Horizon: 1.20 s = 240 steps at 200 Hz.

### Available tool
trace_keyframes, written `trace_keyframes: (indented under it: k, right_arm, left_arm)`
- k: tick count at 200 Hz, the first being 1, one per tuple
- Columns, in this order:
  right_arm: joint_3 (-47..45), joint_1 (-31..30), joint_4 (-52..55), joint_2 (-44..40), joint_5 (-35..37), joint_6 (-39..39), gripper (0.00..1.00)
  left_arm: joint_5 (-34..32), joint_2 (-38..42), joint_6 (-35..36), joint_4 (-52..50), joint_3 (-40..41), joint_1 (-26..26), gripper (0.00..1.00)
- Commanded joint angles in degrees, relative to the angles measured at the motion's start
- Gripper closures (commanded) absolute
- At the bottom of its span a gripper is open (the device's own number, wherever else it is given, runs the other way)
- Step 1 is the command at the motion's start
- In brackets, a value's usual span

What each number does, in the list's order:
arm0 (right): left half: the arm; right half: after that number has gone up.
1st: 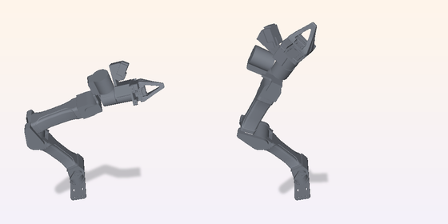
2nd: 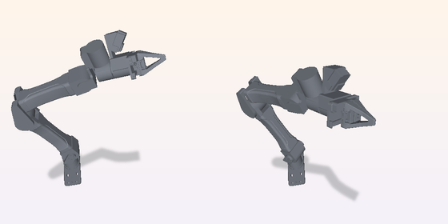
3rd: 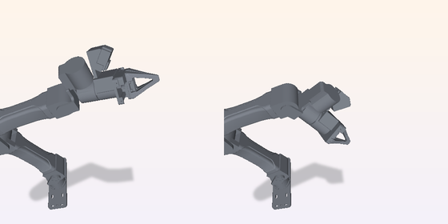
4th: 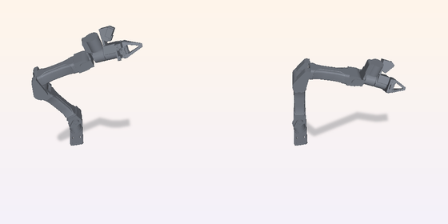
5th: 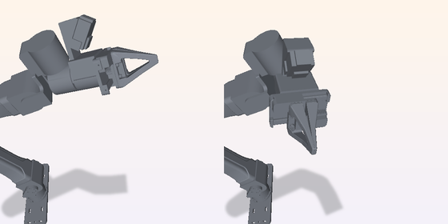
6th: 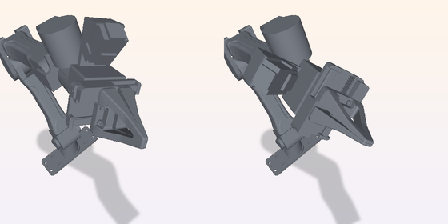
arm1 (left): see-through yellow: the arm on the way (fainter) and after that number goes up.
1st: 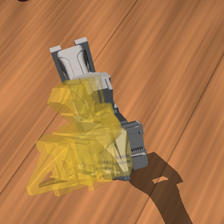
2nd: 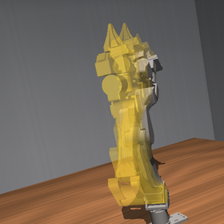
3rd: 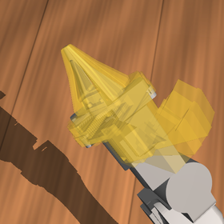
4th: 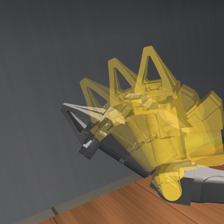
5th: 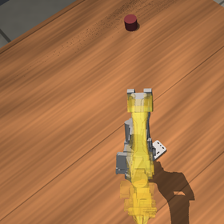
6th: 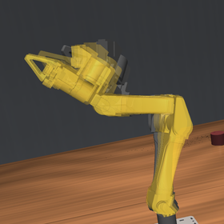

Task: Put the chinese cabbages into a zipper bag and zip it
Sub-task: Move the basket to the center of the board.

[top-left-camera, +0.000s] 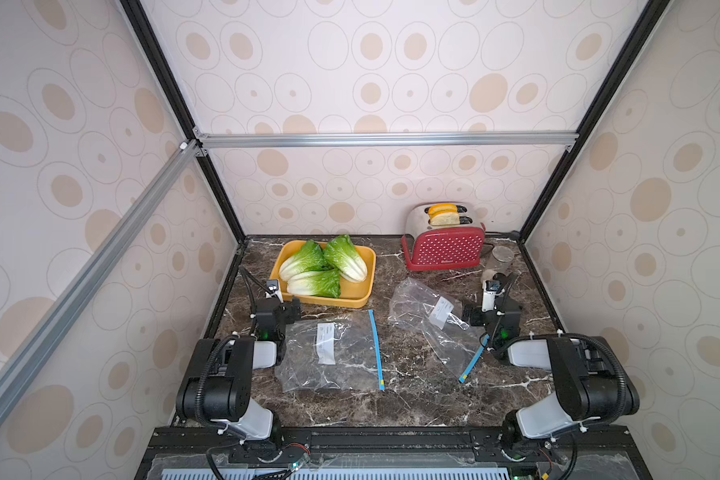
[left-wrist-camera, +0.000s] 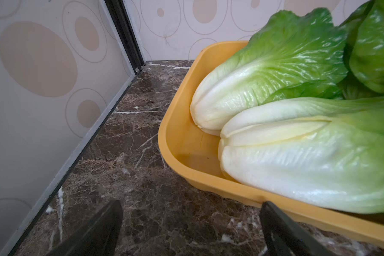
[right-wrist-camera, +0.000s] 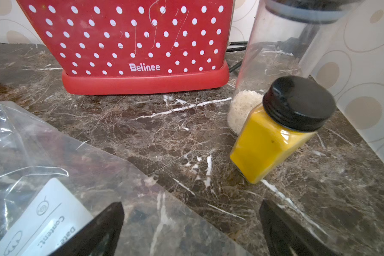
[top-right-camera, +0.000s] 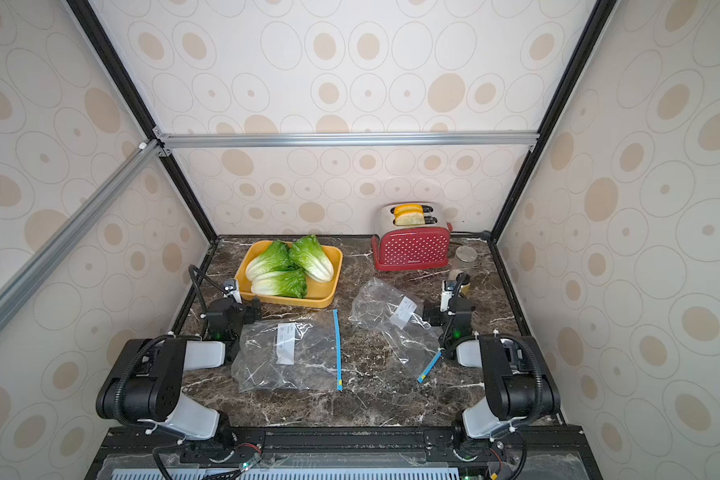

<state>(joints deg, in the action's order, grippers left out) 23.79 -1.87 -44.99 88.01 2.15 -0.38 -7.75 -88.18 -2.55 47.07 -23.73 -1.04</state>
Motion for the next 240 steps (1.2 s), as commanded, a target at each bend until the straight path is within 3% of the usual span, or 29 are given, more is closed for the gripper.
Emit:
trace_keyframes:
  k: [1,150,185,207,222,240]
  right_arm:
    - [0.5,0.1,0.0,0.0,0.4,-0.4,0.0]
    - [0.2,0.1,0.4,-1.7,0.6,-0.1,0.0]
    - [6.1,0.1,16.9,-9.6,2.8,1.1,0.0]
    - [10.0,0.3,26.6,-14.4,3.4,7.9,0.0]
    - [13.9,0.3,37.4,-17.2,7.9,19.8,0.0]
    - [17.3,0.7,48.1,-19.0,7.3,26.6,0.0]
  left_arm:
    - [0.4,0.1,0.8,-0.1,-1.1,-0.3,0.01]
    - [0.4,0.4,0.6,1.0,-0.5,-0.4,0.01]
    - [1.3,11.0,0.8,-14.9,-4.5,-0.3,0.01]
    - [0.4,17.5,-2.5,-23.2,-6.4,-0.3,0.01]
    - [-2.3,21.8,-8.2,-27.6,-7.4,-0.4,0.01]
    - [-10.7,26.5,-19.5,-41.0,-12.2,-0.3,0.01]
